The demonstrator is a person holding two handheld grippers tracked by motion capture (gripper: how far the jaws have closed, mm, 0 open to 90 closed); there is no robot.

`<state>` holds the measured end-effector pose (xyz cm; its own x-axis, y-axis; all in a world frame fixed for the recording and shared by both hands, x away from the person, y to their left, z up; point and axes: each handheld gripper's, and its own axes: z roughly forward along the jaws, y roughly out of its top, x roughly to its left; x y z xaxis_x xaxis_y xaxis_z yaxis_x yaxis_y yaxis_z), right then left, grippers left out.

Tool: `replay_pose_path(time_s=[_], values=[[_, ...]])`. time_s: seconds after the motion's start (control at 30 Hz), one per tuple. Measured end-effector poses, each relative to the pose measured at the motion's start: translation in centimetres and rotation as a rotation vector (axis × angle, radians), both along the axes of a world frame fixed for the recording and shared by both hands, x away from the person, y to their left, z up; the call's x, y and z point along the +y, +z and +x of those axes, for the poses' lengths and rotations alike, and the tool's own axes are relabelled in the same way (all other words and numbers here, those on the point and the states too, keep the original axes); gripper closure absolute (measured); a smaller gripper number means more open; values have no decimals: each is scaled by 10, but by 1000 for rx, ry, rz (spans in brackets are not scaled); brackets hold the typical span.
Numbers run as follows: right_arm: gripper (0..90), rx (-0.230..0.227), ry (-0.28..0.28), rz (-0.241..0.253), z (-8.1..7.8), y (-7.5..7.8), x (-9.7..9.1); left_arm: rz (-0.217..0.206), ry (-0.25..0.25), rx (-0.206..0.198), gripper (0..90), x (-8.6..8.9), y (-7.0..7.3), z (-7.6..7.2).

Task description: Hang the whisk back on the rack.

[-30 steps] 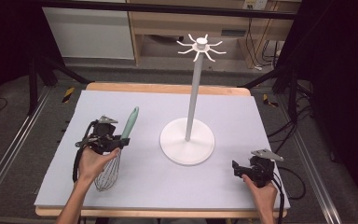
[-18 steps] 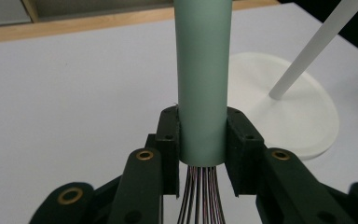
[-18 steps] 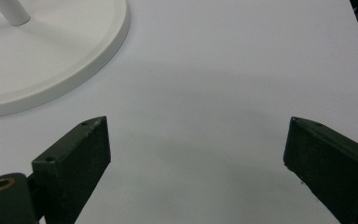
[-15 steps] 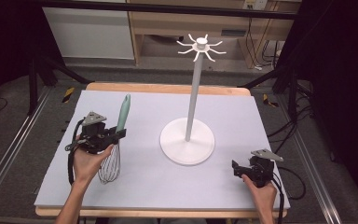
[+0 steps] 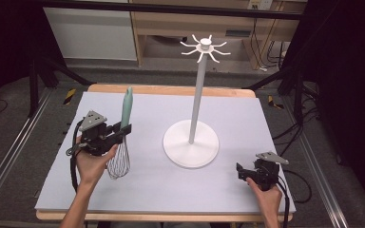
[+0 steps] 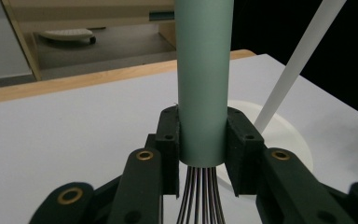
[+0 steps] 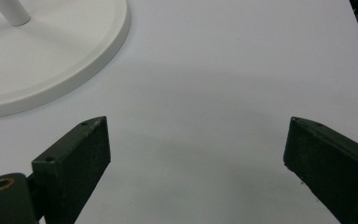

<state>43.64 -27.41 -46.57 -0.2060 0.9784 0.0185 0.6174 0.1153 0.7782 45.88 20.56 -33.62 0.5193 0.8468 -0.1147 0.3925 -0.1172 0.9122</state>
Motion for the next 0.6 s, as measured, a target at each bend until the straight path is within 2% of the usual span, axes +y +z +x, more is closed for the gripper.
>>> replay_pose_path(time_s=[0.23,0.6], values=[[77,-4,-2,-1,0,0,1,-28,-23,-46,687,-8,11,-4],[77,-10,-3,-5,0,0,1,-38,-59,-108,686,-24,29,-7]])
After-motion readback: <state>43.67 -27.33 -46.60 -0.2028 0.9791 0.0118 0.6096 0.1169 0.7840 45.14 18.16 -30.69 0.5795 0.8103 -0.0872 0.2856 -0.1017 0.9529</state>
